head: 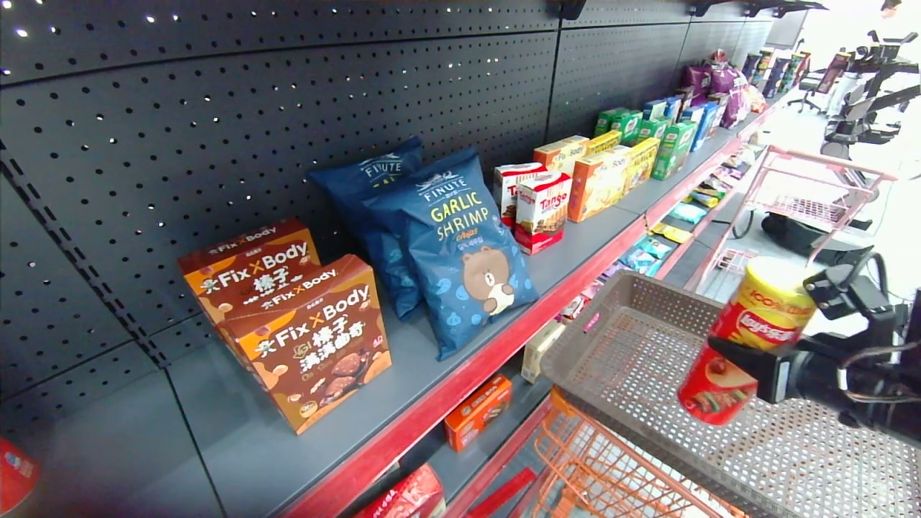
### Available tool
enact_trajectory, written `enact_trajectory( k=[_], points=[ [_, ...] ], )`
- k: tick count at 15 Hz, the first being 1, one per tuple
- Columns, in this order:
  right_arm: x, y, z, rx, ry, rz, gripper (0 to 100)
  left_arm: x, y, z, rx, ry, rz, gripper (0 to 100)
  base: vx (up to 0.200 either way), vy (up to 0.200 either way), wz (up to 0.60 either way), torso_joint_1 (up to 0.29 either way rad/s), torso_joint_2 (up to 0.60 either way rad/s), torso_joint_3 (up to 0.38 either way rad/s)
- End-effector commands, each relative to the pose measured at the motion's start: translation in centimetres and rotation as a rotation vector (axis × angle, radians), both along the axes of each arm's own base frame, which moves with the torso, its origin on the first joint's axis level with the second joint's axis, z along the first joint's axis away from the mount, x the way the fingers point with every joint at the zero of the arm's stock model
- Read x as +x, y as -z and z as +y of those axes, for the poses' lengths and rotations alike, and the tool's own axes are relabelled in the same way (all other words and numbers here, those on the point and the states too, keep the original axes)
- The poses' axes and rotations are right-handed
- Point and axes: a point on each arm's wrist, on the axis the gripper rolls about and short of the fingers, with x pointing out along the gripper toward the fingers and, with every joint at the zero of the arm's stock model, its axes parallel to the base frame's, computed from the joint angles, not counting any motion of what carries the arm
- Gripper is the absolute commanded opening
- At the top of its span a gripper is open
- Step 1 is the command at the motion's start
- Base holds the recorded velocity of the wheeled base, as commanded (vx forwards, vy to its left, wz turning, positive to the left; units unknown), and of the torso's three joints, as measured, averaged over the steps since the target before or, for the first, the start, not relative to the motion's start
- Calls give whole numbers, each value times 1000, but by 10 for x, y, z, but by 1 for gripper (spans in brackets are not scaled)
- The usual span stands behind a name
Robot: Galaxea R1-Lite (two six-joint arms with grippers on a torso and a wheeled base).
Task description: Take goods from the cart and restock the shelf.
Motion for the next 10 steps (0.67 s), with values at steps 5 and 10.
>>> enact_trajectory(
  k=[5, 10],
  points=[
    [-129, -20, -23, -35, 277, -93, 0, 0, 0, 0, 0, 0, 0, 100, 0, 0, 0, 0, 0, 0],
    [-144, -21, -24, -79, 256, -118, 0, 0, 0, 0, 0, 0, 0, 100, 0, 0, 480, -3, -1, 6]
  ],
)
